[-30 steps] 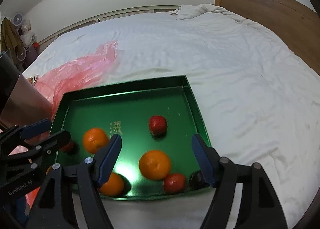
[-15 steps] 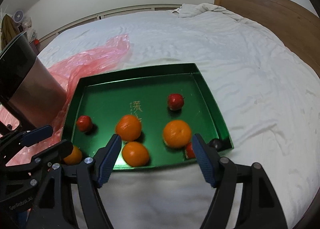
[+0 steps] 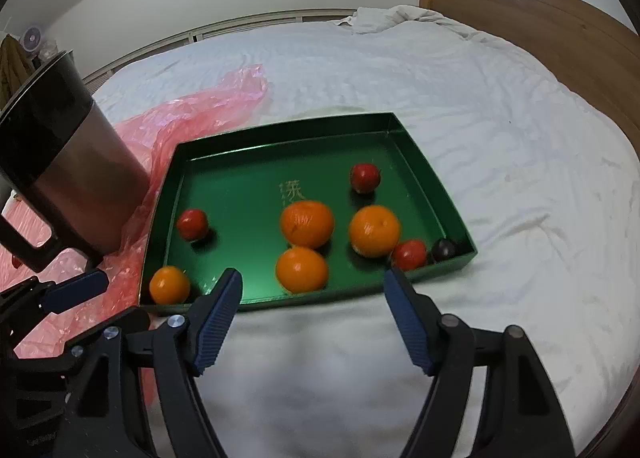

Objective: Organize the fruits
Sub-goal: 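Move both open tools back to the last apple and plum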

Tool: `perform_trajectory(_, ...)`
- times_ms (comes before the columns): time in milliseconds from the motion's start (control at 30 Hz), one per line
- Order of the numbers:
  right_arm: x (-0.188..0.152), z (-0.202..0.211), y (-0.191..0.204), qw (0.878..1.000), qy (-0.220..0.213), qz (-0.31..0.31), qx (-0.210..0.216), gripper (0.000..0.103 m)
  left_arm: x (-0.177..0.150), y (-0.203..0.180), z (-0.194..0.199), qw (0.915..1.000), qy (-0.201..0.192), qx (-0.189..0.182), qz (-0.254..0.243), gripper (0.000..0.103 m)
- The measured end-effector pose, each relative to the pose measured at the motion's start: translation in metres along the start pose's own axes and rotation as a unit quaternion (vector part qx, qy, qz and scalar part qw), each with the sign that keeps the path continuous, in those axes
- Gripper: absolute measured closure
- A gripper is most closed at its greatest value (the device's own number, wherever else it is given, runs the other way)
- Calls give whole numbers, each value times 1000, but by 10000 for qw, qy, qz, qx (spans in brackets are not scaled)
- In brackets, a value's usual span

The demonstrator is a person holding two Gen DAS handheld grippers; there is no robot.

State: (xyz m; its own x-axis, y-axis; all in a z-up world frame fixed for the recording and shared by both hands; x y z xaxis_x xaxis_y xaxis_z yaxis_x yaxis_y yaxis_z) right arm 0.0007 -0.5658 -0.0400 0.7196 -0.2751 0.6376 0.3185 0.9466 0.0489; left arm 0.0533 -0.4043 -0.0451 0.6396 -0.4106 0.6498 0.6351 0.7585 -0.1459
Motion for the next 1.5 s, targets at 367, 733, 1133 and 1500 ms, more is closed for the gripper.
perform_trajectory(367,-32,15,17,9999,-10,-41,-105,0,-35,17,24,10000,31,12,-57,48)
perform_trajectory(733,-62,36,55,9996,-258,99,86,0,-83,62,66,9993,-185,316,18,46)
perform_trajectory(1133,-103,80,100,9958,-645,243,601,0,-135,117,140,9908,-630,1039,588,46)
perform_trajectory(1500,-114,124,195,9826,-688,1005,1399,0,-173,166,211,9739,-810,1740,1210,46)
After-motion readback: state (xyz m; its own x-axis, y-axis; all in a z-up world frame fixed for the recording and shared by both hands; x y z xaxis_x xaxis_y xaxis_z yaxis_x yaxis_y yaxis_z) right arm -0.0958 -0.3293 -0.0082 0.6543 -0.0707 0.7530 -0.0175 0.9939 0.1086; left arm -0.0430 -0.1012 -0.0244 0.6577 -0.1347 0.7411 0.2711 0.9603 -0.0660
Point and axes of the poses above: each gripper's, at about its wrist camera, not at the fingertips, and z roughly against the way its jaws point, y to its left, x to its top, the point moved 2 cm from there along -z, roughly the way its jaws point, and after that the axes turned 2 degrees about -z, right-handed, at the moved point
